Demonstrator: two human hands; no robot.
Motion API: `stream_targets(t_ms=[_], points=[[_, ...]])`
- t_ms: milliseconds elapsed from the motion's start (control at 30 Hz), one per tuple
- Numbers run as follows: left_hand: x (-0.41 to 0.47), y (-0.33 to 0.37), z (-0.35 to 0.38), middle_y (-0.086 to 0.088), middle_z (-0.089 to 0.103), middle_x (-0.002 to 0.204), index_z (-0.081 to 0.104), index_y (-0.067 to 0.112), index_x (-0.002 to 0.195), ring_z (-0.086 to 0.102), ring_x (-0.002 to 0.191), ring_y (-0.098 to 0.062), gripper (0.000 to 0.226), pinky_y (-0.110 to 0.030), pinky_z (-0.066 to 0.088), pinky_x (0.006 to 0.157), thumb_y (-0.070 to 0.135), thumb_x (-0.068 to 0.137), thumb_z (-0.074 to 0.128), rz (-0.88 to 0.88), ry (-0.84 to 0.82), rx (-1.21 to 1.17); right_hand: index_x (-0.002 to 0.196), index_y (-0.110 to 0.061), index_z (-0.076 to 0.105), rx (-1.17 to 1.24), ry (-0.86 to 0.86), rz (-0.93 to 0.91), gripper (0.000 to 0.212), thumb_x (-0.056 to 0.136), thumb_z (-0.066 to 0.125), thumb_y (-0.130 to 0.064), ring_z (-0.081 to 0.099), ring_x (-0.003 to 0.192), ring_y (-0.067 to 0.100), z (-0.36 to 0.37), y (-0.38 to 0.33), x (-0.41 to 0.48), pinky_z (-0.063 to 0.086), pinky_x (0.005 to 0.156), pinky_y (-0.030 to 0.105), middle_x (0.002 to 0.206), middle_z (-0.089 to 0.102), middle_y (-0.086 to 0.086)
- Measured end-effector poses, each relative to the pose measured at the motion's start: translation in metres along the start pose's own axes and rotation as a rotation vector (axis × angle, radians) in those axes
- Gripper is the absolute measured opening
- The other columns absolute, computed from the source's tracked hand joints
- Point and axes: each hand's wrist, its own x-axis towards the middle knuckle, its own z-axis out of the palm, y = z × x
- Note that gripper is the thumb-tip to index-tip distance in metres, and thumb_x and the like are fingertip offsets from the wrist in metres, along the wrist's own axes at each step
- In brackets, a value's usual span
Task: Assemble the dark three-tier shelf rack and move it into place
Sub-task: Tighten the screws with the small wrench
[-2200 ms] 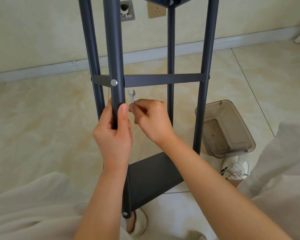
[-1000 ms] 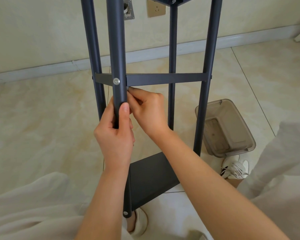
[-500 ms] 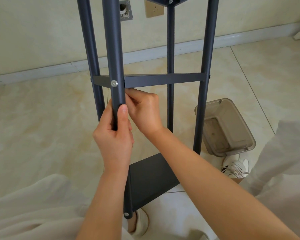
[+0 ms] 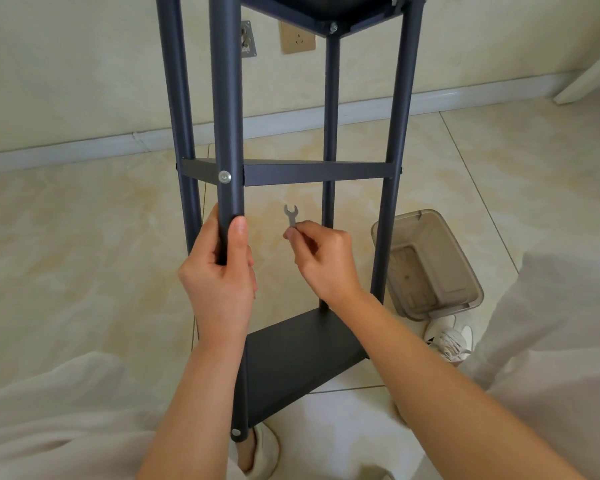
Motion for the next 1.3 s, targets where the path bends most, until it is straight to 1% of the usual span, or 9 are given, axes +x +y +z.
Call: stream_targets(t_ms=[67, 167, 367, 533, 633, 767, 900, 1000, 1300], points=[[-0.002, 0.002, 0.001, 0.000, 0.050, 0.057, 0.067, 0.010, 0.113, 0.048, 0.043, -0.019, 0.039, -0.033, 0.044, 0.040, 0.043, 0.101, 0.050, -0.003, 0.007, -0.006, 0.093, -0.002, 0.073, -0.027, 0.055, 0.030, 0.019, 0.097, 0.057, -0.009, 0.056, 0.051, 0.016, -0.014, 0.010, -0.004, 0.049, 0.052, 0.034, 0.062, 0.060, -0.003], [-0.003, 0.003, 0.002, -0.001, 0.050, 0.058, 0.068, 0.012, 0.116, 0.048, 0.044, -0.020, 0.039, -0.033, 0.044, 0.041, 0.043, 0.101, 0.050, -0.015, 0.010, -0.014, 0.091, -0.007, 0.072, -0.045, 0.211, 0.093, 0.017, 0.098, 0.057, -0.014, 0.055, 0.055, 0.008, -0.041, 0.024, -0.002, 0.042, 0.053, 0.014, 0.062, 0.056, -0.013], [-0.003, 0.005, 0.005, -0.002, 0.051, 0.058, 0.067, 0.008, 0.109, 0.047, 0.042, -0.017, 0.042, -0.028, 0.042, 0.040, 0.045, 0.099, 0.051, -0.038, 0.014, -0.019, 0.084, -0.014, 0.068, -0.036, 0.379, 0.322, 0.021, 0.099, 0.055, -0.021, 0.053, 0.058, 0.007, -0.074, 0.059, 0.002, 0.044, 0.056, 0.017, 0.064, 0.059, -0.002], [-0.003, 0.008, 0.008, -0.007, 0.050, 0.058, 0.067, 0.008, 0.106, 0.046, 0.041, -0.017, 0.037, -0.027, 0.041, 0.038, 0.042, 0.100, 0.052, -0.043, 0.021, -0.023, 0.066, -0.012, 0.055, -0.133, 0.478, 0.599, 0.035, 0.100, 0.051, -0.022, 0.040, 0.054, 0.011, -0.093, 0.109, -0.006, 0.035, 0.056, 0.028, 0.058, 0.045, -0.001], [-0.003, 0.008, 0.007, -0.011, 0.049, 0.059, 0.067, 0.004, 0.110, 0.045, 0.042, -0.021, 0.034, -0.025, 0.041, 0.038, 0.035, 0.104, 0.052, -0.042, 0.021, -0.020, 0.063, -0.017, 0.050, -0.293, 0.350, 0.753, 0.038, 0.101, 0.049, -0.021, 0.046, 0.059, 0.017, -0.097, 0.133, -0.016, 0.039, 0.058, 0.031, 0.060, 0.046, 0.001], [-0.005, 0.006, 0.005, -0.015, 0.049, 0.060, 0.064, -0.003, 0.113, 0.045, 0.042, -0.024, 0.039, -0.023, 0.041, 0.038, 0.033, 0.104, 0.051, -0.035, 0.028, -0.011, 0.071, -0.011, 0.054, -0.591, -0.029, 0.919, 0.028, 0.098, 0.050, -0.017, 0.050, 0.060, 0.020, -0.109, 0.155, -0.021, 0.041, 0.056, 0.032, 0.067, 0.052, 0.005], [-0.007, 0.004, 0.001, -0.010, 0.050, 0.059, 0.065, 0.003, 0.110, 0.047, 0.042, -0.023, 0.033, -0.020, 0.041, 0.039, 0.032, 0.104, 0.051, -0.030, 0.032, 0.003, 0.098, -0.006, 0.063, -0.801, -0.341, 0.973, 0.012, 0.098, 0.051, -0.010, 0.064, 0.082, 0.027, -0.118, 0.166, -0.018, 0.057, 0.077, 0.039, 0.092, 0.065, 0.012], [-0.008, 0.005, -0.001, -0.008, 0.051, 0.060, 0.065, 0.003, 0.109, 0.047, 0.042, -0.021, 0.034, -0.019, 0.041, 0.040, 0.033, 0.104, 0.050, -0.026, 0.033, 0.018, 0.109, -0.006, 0.063, -0.873, -0.423, 0.981, 0.017, 0.097, 0.051, -0.006, 0.064, 0.089, 0.029, -0.117, 0.174, -0.020, 0.056, 0.084, 0.040, 0.099, 0.065, 0.013], [-0.008, 0.005, -0.002, -0.009, 0.049, 0.059, 0.064, 0.000, 0.110, 0.046, 0.042, -0.025, 0.036, -0.020, 0.041, 0.039, 0.033, 0.104, 0.050, -0.047, 0.030, 0.004, 0.111, -0.006, 0.061, -0.924, -0.428, 0.962, 0.019, 0.096, 0.049, -0.004, 0.061, 0.084, 0.029, -0.113, 0.189, -0.021, 0.054, 0.076, 0.038, 0.093, 0.062, 0.012]])
